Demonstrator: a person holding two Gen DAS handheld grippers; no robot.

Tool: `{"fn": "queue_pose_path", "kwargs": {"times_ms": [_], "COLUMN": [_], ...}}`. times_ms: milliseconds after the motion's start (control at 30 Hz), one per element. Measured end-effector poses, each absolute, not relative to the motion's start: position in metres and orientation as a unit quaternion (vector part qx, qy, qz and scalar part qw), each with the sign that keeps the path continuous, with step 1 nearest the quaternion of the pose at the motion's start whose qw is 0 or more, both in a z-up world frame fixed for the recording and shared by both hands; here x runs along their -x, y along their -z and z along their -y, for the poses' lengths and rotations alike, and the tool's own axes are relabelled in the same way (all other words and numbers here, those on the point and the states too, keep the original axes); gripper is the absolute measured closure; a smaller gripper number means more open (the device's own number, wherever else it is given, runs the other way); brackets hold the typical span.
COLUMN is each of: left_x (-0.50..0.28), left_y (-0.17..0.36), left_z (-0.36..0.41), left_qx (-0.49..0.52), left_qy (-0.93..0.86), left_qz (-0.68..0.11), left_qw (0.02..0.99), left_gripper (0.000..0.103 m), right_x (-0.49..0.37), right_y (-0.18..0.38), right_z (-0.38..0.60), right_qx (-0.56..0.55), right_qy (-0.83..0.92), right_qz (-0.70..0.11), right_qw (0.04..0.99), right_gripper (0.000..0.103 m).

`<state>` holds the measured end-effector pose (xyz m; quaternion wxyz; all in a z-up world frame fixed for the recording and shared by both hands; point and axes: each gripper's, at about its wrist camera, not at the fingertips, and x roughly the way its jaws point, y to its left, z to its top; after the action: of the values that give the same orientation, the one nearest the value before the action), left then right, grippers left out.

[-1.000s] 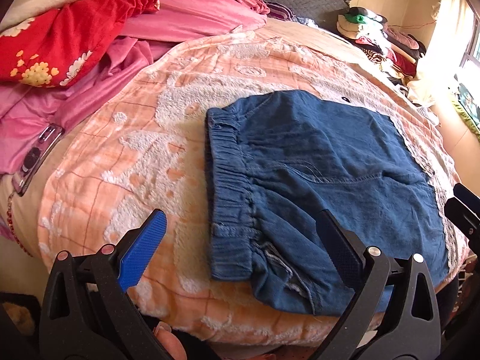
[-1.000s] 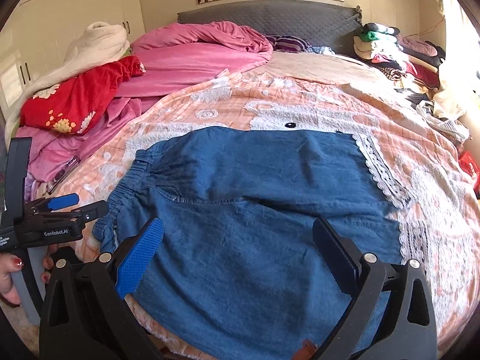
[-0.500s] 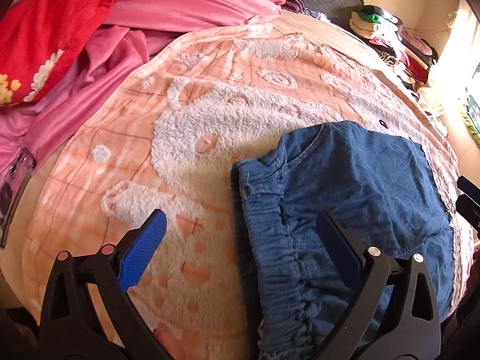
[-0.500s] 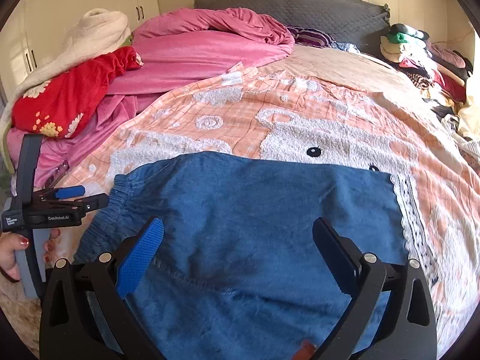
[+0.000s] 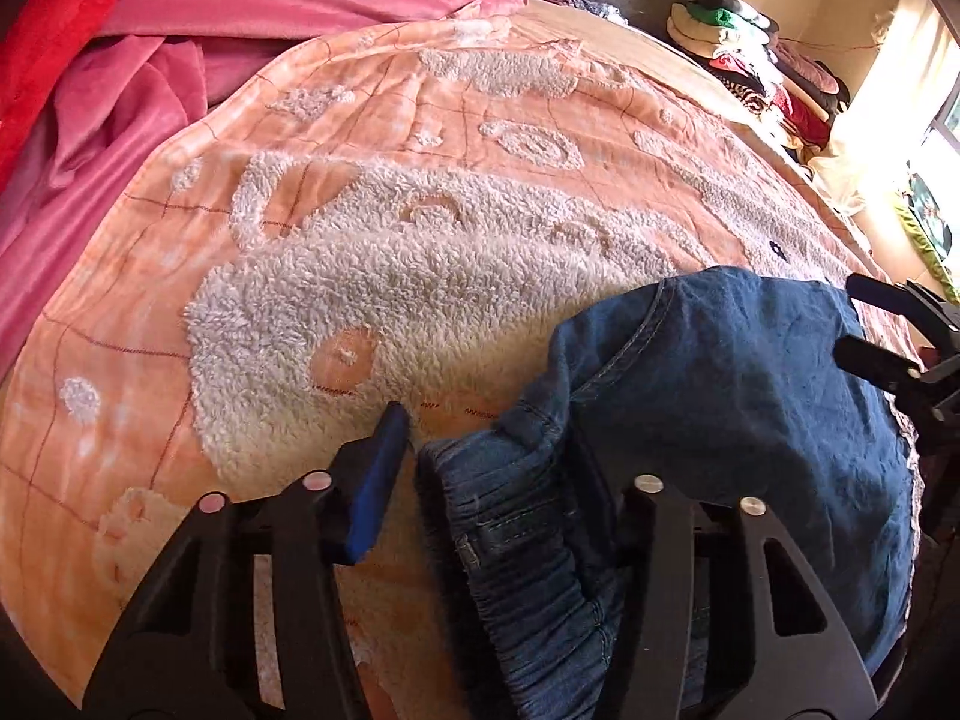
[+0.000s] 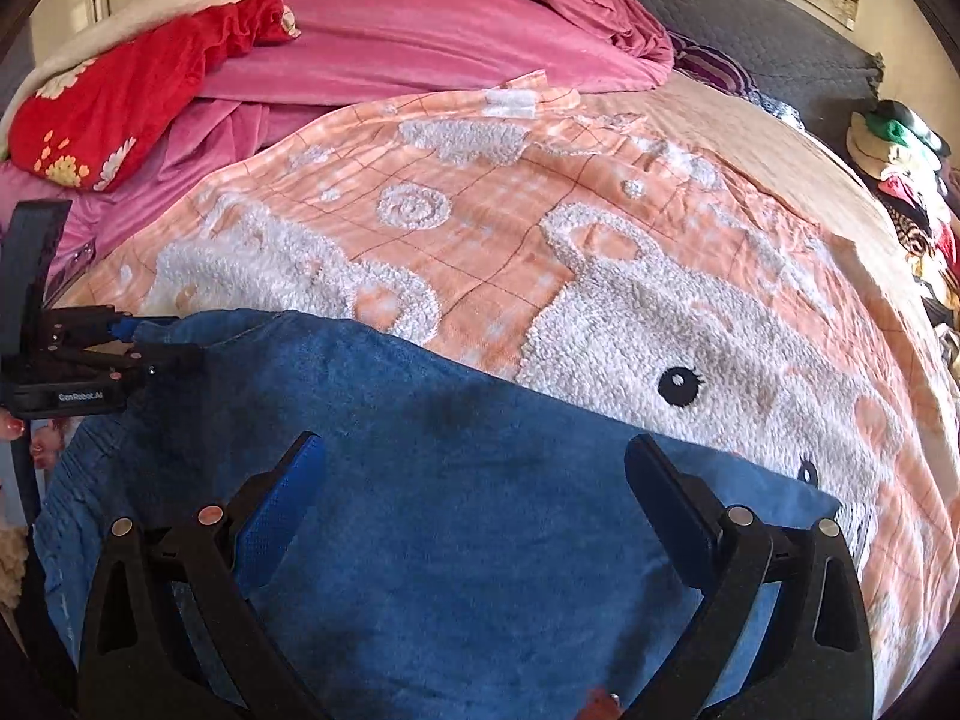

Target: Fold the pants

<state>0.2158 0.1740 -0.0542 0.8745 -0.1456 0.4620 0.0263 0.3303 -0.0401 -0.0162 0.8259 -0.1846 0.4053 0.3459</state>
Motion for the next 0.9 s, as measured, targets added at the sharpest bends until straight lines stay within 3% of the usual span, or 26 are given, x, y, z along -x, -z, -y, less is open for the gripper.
{"fn": "queue_pose_path", "kwargs": {"times_ms": [433,467,500,567,633,700,800,900], "left_x": [-0.180,-0.180,-0.181,-0.181,-0.181,-0.179,-0.175,-0.167], "left_y": [0.006,0.005,0.006,0.007,0.008,0.008,0.005,0.001], "left_z": [-0.158,-0.156,-0.155,-0.152,-0.150,-0.149,-0.147,-0.146], "left_qx": [0.084,0.079,0.075,0.068,0.060,0.055,0.045,0.041], "left_qy": [-0.002,-0.003,-0.004,-0.008,-0.014,-0.020,-0.029,-0.032], "left_qz": [-0.399,-0.397,-0.397,-0.397,-0.395,-0.393,-0.384,-0.375], "left_qw": [0.913,0.914,0.915,0.915,0.916,0.918,0.922,0.925], "left_gripper": [0.071,0.071,0.071,0.071,0.071,0.071,0.071,0.071], "right_x": [-0.348,-0.346,-0.344,-0.340,-0.332,-0.327,-0.316,-0.302], "right_y": [0.033,0.035,0.038,0.043,0.046,0.043,0.029,0.010], "right_z": [-0.017,-0.020,-0.023,-0.027,-0.028,-0.024,-0.009,0.016], "right_qx": [0.313,0.319,0.322,0.316,0.308,0.288,0.253,0.210], "right_qy": [-0.451,-0.457,-0.463,-0.476,-0.479,-0.478,-0.463,-0.461], "right_qz": [-0.365,-0.366,-0.370,-0.384,-0.386,-0.385,-0.370,-0.350], "right_qw": [0.752,0.745,0.738,0.726,0.726,0.735,0.765,0.788], "right_gripper": [0.006,0.011,0.027,0.046,0.058,0.078,0.094,0.094]}}
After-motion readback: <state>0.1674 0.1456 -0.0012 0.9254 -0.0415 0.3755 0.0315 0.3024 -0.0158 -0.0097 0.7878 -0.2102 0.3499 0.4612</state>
